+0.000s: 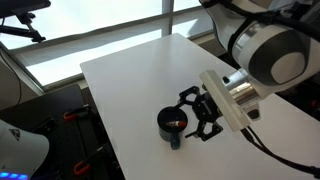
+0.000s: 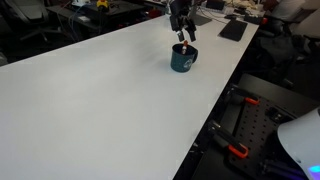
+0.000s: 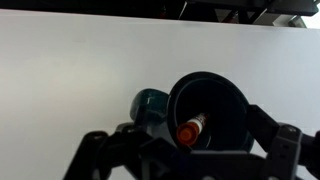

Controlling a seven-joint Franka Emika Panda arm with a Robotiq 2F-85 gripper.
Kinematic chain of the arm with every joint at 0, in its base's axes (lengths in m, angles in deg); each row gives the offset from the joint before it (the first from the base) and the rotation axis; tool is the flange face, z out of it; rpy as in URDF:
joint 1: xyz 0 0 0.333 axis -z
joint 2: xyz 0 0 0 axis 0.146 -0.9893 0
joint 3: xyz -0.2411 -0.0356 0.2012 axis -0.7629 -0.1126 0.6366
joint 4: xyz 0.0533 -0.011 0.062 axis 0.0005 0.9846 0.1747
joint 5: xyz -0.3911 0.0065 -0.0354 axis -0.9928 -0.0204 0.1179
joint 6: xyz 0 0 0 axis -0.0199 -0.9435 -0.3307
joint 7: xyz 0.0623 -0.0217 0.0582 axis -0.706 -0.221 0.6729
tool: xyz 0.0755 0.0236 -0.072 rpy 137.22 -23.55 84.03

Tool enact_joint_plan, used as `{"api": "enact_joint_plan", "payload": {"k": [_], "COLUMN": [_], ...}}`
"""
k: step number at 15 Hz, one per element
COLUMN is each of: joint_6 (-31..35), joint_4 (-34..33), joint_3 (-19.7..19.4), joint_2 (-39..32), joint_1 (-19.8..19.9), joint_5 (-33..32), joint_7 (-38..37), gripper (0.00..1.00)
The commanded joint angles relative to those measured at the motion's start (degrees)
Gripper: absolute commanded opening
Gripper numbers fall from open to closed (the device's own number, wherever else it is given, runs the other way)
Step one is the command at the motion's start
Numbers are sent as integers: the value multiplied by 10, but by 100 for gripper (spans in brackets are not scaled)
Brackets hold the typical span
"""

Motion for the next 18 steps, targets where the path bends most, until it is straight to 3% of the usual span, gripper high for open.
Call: {"api": "enact_joint_plan", "payload": {"k": [1, 2, 3, 4, 5, 6, 7, 11, 12, 14, 18], "joint_6": [-5, -2, -1, -1, 0, 4, 0, 0, 6, 12, 26], "joint_4": [-9, -9, -9, -9, -8, -6, -7, -9, -7, -4, 0], "joint_3": [10, 10, 10, 10, 10, 10, 10, 10, 11, 11, 12], "joint_2": [-6, -7, -9, -10, -10, -9, -10, -14, -13, -12, -10], "joint_1": [10, 10, 11, 11, 11, 11, 10, 12, 13, 13, 14], "joint_5": [-4, -6, -6, -6, -6, -6, -6, -3, -4, -5, -7], "joint_7": [-7, -6, -5, -6, -5, -4, -6, -6, -2, 1, 7], "gripper": [100, 97, 74, 73, 89, 69, 97, 100, 73, 71, 38]}}
